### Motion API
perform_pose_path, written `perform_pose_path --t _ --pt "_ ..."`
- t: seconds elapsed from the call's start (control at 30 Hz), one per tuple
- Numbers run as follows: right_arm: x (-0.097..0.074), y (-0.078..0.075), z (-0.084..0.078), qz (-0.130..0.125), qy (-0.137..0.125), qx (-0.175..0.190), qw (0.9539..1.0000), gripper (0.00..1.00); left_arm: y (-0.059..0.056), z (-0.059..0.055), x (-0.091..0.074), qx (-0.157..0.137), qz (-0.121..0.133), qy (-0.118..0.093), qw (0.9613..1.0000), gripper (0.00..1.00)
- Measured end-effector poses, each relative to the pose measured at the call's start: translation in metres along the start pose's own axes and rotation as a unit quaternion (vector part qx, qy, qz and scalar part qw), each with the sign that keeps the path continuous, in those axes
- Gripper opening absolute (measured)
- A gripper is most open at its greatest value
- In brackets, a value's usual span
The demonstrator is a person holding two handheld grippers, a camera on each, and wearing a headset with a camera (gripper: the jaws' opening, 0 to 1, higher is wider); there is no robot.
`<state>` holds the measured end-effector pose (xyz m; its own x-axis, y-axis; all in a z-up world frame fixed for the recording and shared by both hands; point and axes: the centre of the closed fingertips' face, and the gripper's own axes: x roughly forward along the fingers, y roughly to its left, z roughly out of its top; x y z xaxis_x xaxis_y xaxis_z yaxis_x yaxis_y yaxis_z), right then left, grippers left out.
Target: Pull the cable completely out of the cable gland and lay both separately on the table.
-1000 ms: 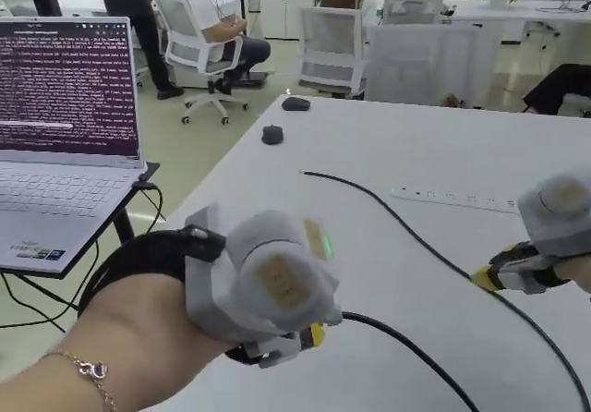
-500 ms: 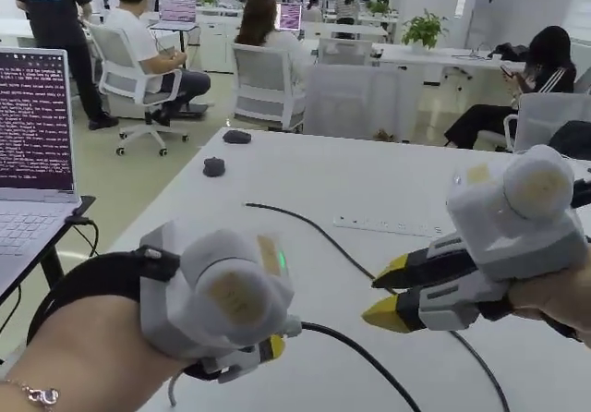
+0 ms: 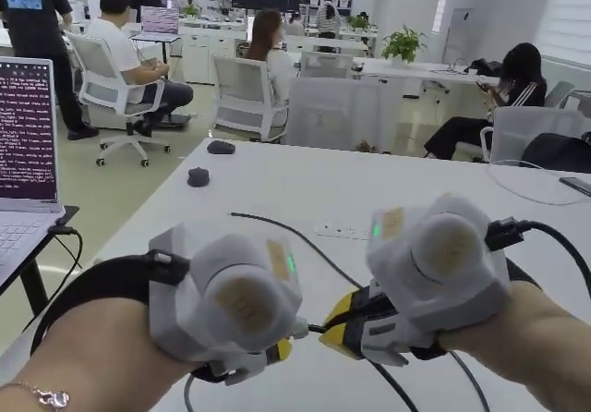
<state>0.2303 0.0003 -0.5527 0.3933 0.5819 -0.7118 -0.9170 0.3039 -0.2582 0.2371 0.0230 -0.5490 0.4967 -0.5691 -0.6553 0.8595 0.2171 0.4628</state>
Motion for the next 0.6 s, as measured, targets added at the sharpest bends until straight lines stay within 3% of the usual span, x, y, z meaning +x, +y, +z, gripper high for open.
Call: perform_pose_path --t 0.23,0.47,0.6 --pt "-0.004 -0.002 -0.021 -0.022 0.002 0.036 0.9991 0.03 0.002 -0.005 -0.001 -0.004 0.002 0.003 1.0000 0.16" --pt "-0.012 -0.009 -0.053 -0.050 0.021 0.078 0.9955 0.03 0.009 -0.007 -0.005 -0.008 0.012 0.001 0.9999 0.16" --pt "-0.014 -0.009 -0.063 -0.058 0.041 0.087 0.9937 0.03 0.009 -0.005 -0.005 -0.009 0.014 -0.005 0.9998 0.16"
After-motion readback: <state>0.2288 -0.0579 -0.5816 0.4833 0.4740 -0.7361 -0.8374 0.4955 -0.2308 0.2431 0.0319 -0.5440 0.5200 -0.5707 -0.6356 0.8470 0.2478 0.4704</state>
